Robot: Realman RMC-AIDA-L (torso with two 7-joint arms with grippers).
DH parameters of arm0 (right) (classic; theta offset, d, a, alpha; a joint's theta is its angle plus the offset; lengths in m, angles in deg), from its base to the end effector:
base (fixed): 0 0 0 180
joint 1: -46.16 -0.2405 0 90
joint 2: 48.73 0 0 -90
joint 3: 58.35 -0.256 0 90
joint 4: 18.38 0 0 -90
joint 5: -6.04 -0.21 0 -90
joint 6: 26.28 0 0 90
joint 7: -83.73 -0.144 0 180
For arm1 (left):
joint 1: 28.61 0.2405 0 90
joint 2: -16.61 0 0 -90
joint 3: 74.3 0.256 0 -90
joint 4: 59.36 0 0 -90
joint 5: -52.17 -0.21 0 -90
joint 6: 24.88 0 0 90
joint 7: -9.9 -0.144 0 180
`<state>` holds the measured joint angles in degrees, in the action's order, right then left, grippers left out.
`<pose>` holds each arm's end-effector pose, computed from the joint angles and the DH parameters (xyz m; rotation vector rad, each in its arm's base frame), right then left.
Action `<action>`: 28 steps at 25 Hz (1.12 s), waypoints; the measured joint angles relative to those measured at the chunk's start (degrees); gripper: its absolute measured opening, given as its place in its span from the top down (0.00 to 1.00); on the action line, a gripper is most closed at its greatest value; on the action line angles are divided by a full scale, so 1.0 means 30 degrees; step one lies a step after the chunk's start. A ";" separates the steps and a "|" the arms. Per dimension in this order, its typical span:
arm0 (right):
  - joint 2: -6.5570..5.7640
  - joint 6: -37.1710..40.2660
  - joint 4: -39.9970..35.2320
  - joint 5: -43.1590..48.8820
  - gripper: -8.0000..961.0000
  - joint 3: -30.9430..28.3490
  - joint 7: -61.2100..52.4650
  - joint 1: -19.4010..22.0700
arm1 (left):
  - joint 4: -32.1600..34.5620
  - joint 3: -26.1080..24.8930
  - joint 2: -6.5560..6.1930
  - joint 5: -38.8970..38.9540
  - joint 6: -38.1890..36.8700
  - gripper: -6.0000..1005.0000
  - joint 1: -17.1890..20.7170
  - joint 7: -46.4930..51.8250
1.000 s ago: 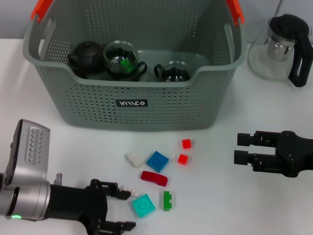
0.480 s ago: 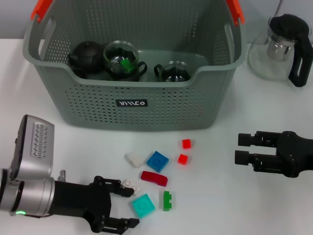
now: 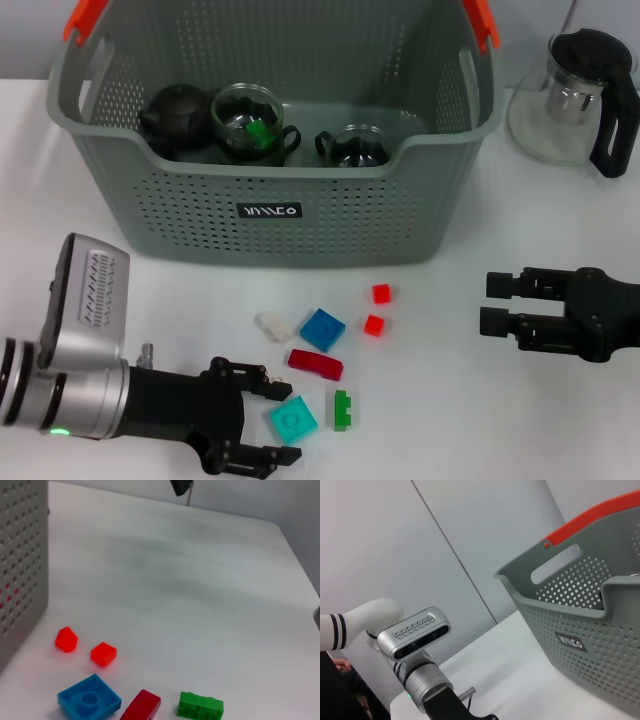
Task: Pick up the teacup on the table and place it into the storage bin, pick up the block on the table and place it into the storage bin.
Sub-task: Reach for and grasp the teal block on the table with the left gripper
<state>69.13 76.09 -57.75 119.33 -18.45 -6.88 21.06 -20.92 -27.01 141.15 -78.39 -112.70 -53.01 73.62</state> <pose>0.2707 0.2863 0.0143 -2.8106 0.9337 0.8675 -0.2930 0.2633 -0.0656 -3.0440 -0.3417 -0.3195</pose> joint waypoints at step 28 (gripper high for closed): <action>-0.0030 0.0008 -0.0001 -0.0001 0.27 0.0000 -0.0040 0.0065 | -0.0852 -0.0532 -0.0090 0.1000 0.1480 0.34 0.0238 -0.2776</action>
<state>69.04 76.11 -57.75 119.33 -18.45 -7.00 21.25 -23.48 -28.60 140.88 -75.39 -108.26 -52.30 65.29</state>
